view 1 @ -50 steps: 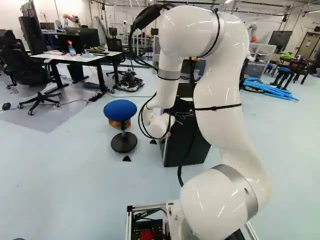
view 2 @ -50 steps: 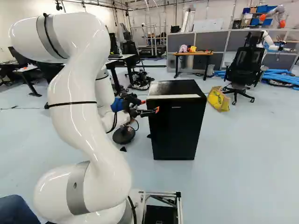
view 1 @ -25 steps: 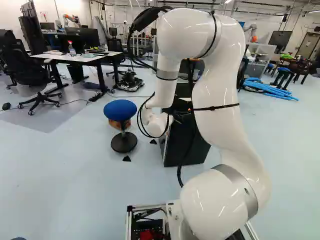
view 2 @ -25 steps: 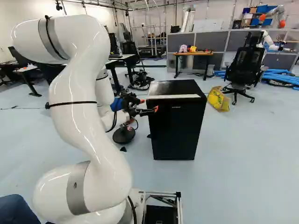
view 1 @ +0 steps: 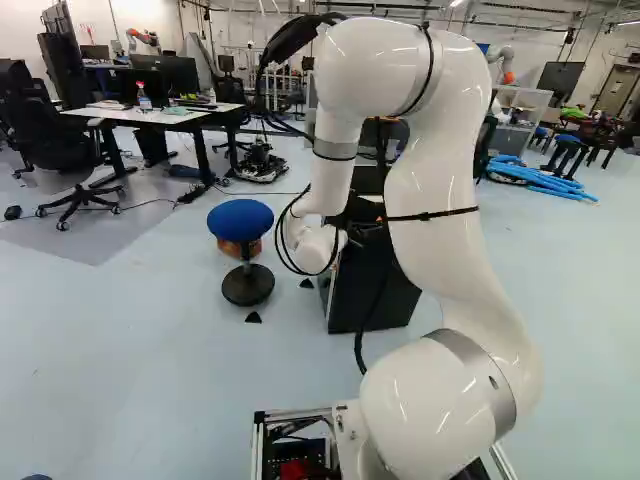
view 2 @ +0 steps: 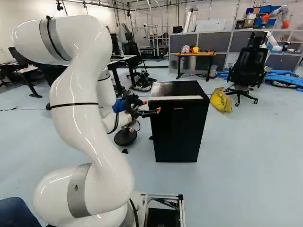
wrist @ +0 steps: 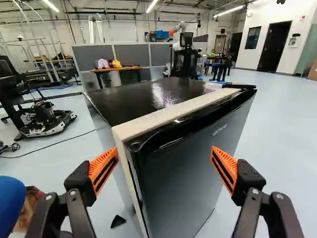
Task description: Grab a drink from the fridge
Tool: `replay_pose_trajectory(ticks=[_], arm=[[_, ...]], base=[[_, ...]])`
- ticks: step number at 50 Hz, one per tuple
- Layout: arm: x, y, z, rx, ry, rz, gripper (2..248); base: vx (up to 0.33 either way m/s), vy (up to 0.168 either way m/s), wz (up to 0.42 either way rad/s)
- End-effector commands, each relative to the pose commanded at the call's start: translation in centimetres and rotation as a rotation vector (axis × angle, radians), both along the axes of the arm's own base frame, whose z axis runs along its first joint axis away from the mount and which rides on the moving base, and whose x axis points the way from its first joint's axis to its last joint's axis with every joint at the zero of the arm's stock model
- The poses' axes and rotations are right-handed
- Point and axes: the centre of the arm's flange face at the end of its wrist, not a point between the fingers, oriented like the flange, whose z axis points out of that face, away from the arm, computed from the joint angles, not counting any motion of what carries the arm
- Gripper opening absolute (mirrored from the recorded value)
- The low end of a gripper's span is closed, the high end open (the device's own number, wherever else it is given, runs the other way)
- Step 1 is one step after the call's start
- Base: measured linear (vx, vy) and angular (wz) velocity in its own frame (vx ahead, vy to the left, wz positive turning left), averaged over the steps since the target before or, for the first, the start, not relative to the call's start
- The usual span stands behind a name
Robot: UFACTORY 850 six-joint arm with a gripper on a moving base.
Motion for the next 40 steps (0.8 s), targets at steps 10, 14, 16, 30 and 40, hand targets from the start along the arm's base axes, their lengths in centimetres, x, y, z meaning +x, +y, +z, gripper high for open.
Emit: replay_pose_trajectory(ticks=[10, 14, 16, 30, 40], arm=[[0.05, -0.18, -0.01, 0.0, 0.0, -0.005, 247], [0.06, -0.27, -0.01, 0.0, 0.0, -0.009, 247], [0.07, -0.32, -0.01, 0.0, -0.001, -0.012, 247], [0.08, -0.7, -0.02, 0.001, -0.001, -0.033, 247], [0.04, -0.87, -0.03, 0.002, -0.001, -0.048, 247]], base=[[0.0, 0.0, 0.0], [0.0, 0.0, 0.0], [0.0, 0.0, 0.0], [0.0, 0.0, 0.0], [0.0, 0.0, 0.0]])
